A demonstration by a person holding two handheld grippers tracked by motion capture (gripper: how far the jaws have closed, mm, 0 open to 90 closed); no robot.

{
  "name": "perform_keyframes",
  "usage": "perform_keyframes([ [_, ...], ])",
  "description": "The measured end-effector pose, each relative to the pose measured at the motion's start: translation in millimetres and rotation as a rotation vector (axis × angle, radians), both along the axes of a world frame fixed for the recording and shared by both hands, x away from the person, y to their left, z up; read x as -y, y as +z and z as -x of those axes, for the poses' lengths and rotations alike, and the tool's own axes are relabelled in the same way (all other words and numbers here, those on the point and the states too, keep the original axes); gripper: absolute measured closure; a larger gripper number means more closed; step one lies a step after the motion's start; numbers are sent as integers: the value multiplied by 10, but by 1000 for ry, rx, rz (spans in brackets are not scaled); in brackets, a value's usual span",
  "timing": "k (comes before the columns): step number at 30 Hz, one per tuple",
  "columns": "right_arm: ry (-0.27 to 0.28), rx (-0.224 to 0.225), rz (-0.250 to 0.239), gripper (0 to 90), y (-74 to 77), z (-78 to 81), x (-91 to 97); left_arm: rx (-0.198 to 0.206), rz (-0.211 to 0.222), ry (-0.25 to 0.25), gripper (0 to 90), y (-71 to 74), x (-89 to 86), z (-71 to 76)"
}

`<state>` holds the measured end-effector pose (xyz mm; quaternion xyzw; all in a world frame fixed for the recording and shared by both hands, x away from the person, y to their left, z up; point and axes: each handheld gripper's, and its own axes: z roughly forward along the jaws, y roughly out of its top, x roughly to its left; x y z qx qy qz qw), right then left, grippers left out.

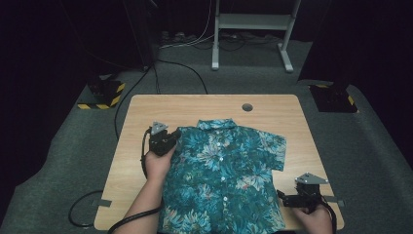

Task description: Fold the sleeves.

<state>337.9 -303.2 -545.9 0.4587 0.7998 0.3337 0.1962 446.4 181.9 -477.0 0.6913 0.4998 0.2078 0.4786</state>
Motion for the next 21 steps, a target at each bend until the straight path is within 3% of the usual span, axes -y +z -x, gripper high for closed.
perform_keyframes([
  [7,3,0,0,0,0,0,-1,-30,-14,-13,874,-143,224,-27],
  [14,5,-1,-1,0,0,2,-3,-59,-35,2,864,-301,330,-40],
  [21,6,-1,-1,0,0,2,-3,-71,-39,1,770,-382,418,-58],
])
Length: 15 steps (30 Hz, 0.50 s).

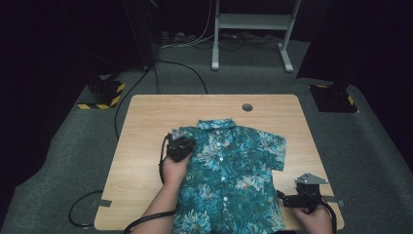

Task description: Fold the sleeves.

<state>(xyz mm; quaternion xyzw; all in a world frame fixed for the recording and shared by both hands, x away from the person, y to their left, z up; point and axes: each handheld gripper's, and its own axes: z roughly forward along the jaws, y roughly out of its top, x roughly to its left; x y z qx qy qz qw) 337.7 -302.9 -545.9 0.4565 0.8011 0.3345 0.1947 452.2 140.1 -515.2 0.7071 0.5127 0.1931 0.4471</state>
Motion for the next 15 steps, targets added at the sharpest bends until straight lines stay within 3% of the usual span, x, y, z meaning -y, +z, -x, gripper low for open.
perform_keyframes([
  [2,0,0,0,0,0,0,0,2,16,-1,706,7,10,-8],
  [15,0,0,0,0,0,0,0,32,9,-13,292,156,-1,-36],
])
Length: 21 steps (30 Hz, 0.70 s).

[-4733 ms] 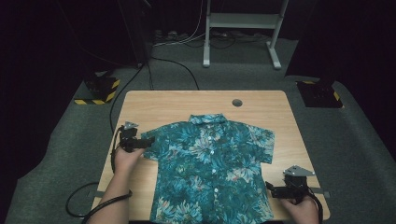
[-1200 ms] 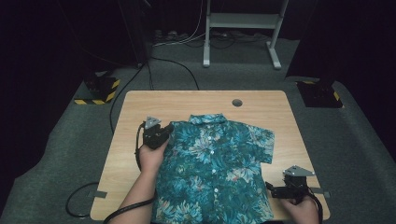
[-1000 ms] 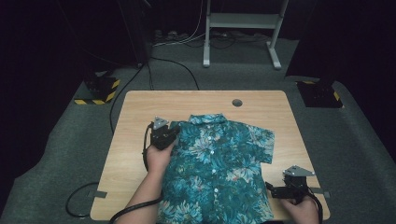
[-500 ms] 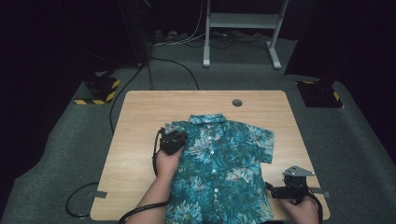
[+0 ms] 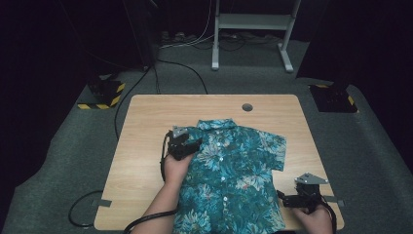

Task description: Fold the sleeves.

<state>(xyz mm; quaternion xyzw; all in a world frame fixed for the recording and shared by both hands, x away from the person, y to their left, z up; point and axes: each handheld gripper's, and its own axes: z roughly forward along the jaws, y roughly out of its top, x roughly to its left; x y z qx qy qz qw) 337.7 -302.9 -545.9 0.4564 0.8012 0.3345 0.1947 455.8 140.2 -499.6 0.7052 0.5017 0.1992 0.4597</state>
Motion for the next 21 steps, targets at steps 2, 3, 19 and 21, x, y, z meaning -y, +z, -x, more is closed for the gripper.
perform_keyframes([
  [2,0,0,0,0,0,0,0,5,-5,-3,232,28,-14,-2],
  [3,0,0,0,0,0,0,0,10,-5,-5,209,43,-22,-1],
  [19,0,0,0,0,0,0,0,-2,-34,-64,29,190,-225,98],
  [21,0,0,0,0,0,0,0,-5,-31,-66,28,183,-258,123],
])
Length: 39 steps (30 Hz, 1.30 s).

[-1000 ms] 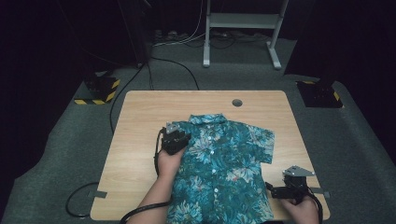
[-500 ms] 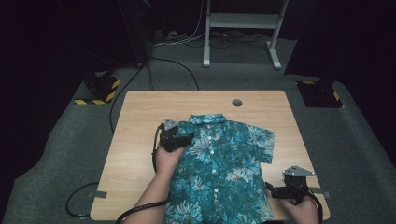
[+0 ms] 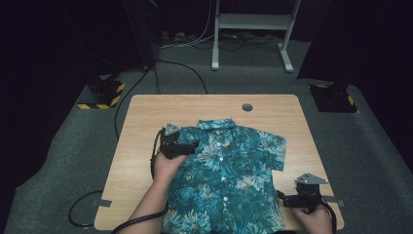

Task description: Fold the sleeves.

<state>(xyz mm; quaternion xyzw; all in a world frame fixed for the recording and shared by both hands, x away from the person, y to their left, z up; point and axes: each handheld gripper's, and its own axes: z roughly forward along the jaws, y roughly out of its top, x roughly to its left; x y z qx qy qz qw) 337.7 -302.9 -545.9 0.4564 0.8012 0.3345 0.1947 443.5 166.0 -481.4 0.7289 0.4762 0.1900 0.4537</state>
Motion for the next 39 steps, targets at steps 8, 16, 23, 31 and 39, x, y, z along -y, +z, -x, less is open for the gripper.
perform_keyframes([
  [8,0,0,0,0,0,0,0,-5,4,-12,24,-46,-127,110],
  [16,0,0,0,0,0,0,0,-13,4,-7,22,-111,-275,235],
  [23,0,0,0,0,0,0,0,-19,8,4,22,-178,-417,354],
  [31,0,0,0,0,0,0,0,-17,13,18,22,-231,-576,504],
  [39,0,0,0,0,0,0,0,-15,24,35,23,-274,-738,692],
])
